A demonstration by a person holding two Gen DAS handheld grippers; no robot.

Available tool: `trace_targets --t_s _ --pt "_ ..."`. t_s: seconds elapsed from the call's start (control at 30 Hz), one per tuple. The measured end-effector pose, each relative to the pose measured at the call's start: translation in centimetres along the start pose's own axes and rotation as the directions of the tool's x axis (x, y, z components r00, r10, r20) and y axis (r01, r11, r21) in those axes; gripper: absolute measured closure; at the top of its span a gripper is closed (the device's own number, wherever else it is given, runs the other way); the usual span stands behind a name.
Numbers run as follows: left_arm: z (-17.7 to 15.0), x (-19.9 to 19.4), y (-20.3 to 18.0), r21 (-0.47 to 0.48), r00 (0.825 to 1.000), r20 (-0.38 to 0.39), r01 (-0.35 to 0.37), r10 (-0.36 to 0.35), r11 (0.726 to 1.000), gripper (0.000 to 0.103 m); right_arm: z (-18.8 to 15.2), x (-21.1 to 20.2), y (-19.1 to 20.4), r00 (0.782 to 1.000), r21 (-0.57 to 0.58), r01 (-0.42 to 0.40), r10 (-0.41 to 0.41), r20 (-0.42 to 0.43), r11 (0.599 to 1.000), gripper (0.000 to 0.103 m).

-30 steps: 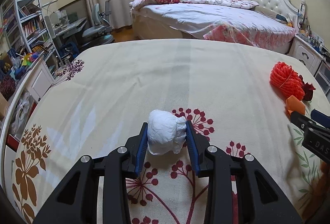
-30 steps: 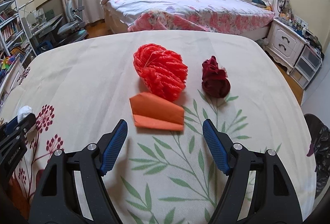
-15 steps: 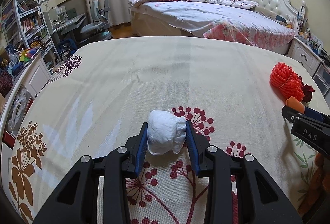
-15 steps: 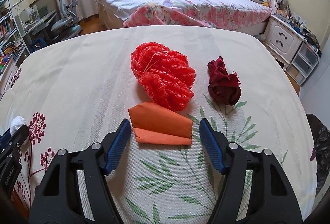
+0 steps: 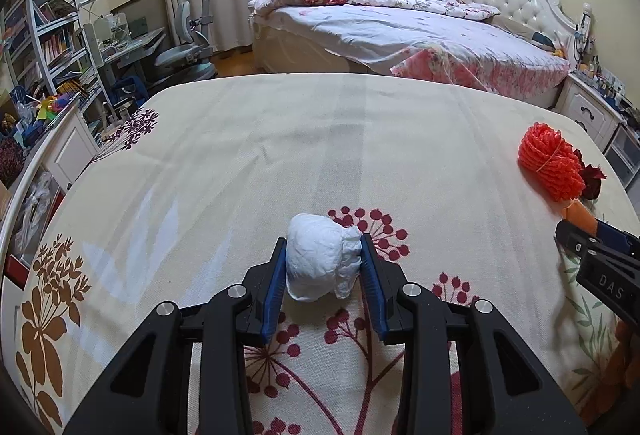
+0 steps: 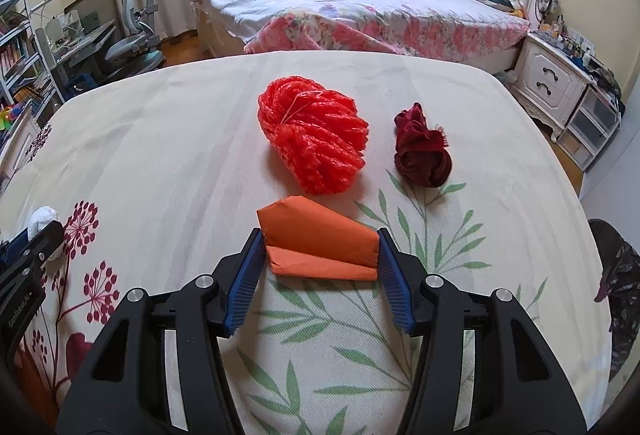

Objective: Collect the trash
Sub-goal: 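Lower the right tool onto the orange paper and close it while the left holds the tissue, then carry the tissue and orange paper in both tools over the black bin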

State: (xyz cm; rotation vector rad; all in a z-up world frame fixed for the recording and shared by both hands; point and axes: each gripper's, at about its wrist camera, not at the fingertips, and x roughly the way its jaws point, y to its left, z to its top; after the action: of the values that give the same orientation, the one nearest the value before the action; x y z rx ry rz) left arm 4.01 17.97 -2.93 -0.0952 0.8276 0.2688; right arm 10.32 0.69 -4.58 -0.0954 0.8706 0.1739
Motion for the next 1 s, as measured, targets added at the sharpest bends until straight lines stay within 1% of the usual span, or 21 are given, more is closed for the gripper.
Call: trace_targets --t_s 0.27,0.5,0.77,1.0 --pt "-0.8 -1.2 -1.7 0.014 0.999 0.018 0.038 -0.038 0.999 0.067 -1.6 -2.0 -2.2 0.999 0.007 0.019 -0.019 0.026 1.0 0.049" --pt "-1.9 -2.4 -4.5 0.046 0.996 0.023 0.089 -0.091 0.995 0.067 -3.4 -3.5 -5.4 0.998 0.038 0.043 -0.044 0.035 0.998 0.049" --pt "-3.2 -4.0 -9.4 0.119 0.988 0.029 0.145 -0.15 0.982 0.067 -5.3 -5.0 -10.3 0.994 0.104 0.096 -0.101 0.043 0.99 0.049" --pt "-4.0 -5.3 -14.3 0.188 0.977 0.029 0.202 -0.211 0.961 0.067 -7.1 -6.3 -14.6 0.987 0.174 0.143 -0.153 0.049 0.974 0.049"
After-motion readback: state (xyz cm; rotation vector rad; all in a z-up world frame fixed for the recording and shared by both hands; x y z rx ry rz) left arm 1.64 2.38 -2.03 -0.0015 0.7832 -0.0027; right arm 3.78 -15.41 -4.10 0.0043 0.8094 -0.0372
